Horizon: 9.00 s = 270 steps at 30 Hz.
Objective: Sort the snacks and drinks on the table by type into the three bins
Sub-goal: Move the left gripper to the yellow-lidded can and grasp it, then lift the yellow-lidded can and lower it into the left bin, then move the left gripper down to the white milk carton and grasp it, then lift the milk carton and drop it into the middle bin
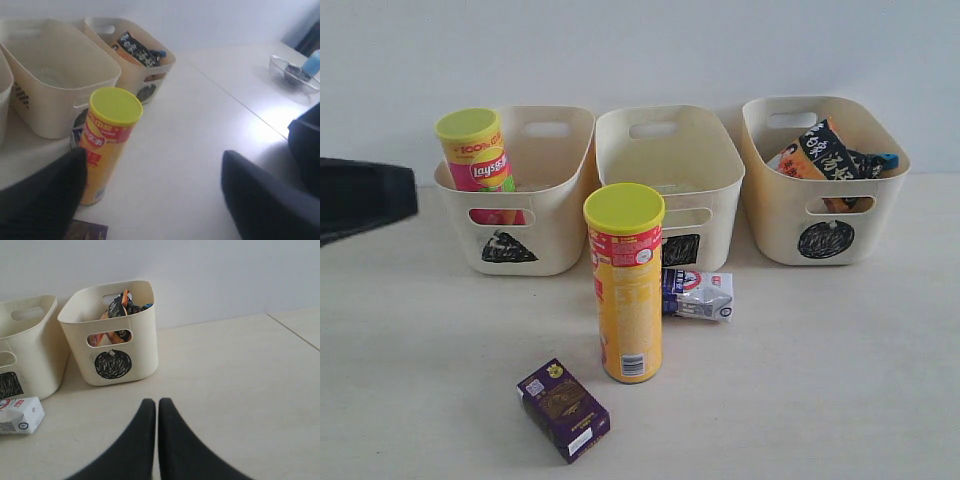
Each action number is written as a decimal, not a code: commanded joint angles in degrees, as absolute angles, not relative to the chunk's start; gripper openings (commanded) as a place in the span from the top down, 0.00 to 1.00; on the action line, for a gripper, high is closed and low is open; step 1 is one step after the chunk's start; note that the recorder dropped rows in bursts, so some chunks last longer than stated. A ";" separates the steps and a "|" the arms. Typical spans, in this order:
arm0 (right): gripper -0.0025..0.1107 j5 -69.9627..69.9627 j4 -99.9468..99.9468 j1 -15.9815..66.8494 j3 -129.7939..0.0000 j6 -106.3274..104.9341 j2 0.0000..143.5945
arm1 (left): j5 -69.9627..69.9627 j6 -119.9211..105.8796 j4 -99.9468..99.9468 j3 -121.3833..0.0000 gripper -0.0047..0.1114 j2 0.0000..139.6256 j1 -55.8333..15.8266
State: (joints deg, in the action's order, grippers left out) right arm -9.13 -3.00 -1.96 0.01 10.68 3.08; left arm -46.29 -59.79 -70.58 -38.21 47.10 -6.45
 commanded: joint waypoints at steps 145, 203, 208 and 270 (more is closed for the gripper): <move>0.98 -9.25 -3.07 -2.24 0.00 10.60 3.03 | 2.46 -71.98 -82.05 -81.23 0.48 94.43 -20.91; 0.98 -9.01 -3.07 -2.24 0.00 10.60 0.00 | -24.00 -30.46 23.02 -86.48 0.28 120.99 -49.37; 0.98 -9.01 -3.07 -2.24 0.00 10.60 0.00 | -21.06 -30.46 23.16 -87.41 0.28 123.81 -49.26; 0.98 -9.01 -3.07 -2.14 0.00 10.60 0.00 | -35.83 -9.04 11.43 -94.90 0.92 105.92 -48.95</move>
State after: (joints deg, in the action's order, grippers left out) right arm -9.26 -2.78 -1.96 0.01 10.68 0.26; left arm -40.60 -15.66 11.50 -92.96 108.47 -50.54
